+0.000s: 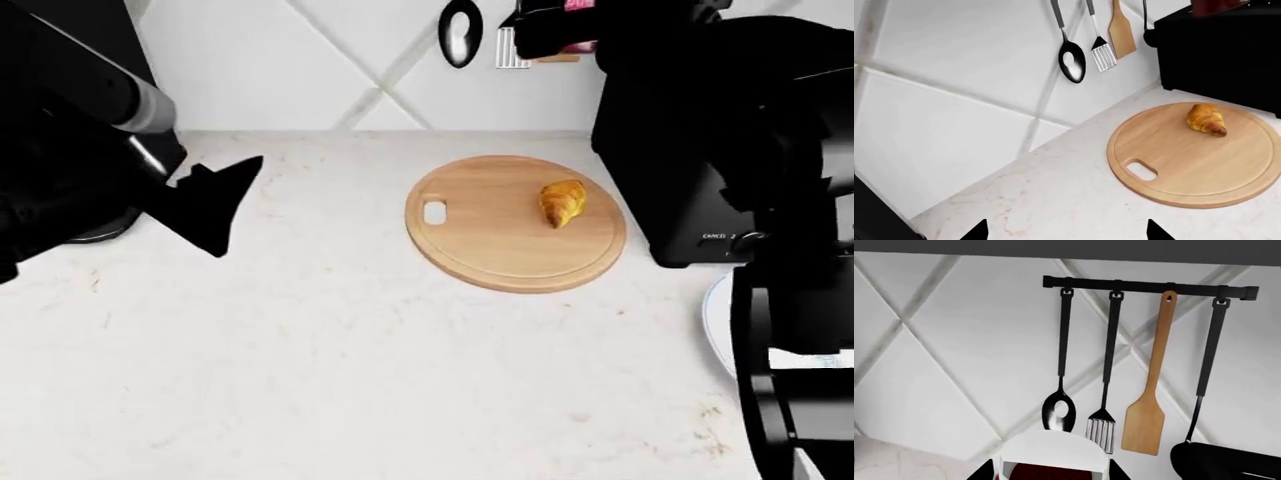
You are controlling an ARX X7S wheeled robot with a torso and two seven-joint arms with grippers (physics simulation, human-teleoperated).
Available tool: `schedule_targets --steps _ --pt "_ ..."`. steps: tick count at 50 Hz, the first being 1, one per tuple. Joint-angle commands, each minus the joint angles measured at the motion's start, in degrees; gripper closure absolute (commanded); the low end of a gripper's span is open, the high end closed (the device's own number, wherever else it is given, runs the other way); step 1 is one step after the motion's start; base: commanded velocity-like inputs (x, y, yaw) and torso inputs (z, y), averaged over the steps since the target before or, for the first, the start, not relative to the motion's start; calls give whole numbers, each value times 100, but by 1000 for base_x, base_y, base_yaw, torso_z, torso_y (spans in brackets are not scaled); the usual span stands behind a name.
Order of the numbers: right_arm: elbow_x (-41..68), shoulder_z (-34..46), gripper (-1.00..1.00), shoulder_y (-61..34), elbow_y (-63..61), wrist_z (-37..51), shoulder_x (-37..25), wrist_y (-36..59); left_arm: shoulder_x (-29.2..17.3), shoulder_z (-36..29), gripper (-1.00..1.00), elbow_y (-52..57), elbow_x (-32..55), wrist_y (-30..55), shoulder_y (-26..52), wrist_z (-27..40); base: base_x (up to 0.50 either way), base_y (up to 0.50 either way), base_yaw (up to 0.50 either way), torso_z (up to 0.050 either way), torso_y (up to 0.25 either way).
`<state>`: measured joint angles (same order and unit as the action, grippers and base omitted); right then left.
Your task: From the different types of pastries on the counter, select a croissant and place it on the cutting board. Then retrieve a jar of jam from the cabinet and place it alongside the croissant on the cutting board.
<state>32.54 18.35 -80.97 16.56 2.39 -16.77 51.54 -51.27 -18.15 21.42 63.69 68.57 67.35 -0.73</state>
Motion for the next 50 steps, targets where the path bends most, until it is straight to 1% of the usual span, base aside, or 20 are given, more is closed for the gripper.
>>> schedule_targets --steps 1,12,19,30,42,47,50 --pt "-635 339 100 -207 1420 -338 385 -1215 36 -54 -100 14 -5 -49 -37 -9 0 0 0 0 0" --pt "-975 423 100 -416 3172 -532 856 -2534 4 -44 -100 7 9 -96 -55 -31 0 0 0 1 1" --pt "-1046 380 100 -267 3859 -623 1107 -3501 16 -62 -100 6 11 -101 -51 -11 0 0 0 0 1" --pt "-1131 388 100 431 3475 -536 1082 -4475 42 -82 -100 59 61 -71 -58 65 0 0 0 0 1" --pt "-1010 463 100 1161 2588 -456 953 -4329 2 -32 -100 69 144 -58 -44 106 0 0 0 0 1" --pt "-935 525 100 1434 2160 -375 868 -3995 10 -33 -100 72 196 7 37 145 0 0 0 0 0" --pt "-922 547 100 1478 2141 -369 844 -3919 23 -49 -100 67 200 26 81 150 0 0 0 3 0"
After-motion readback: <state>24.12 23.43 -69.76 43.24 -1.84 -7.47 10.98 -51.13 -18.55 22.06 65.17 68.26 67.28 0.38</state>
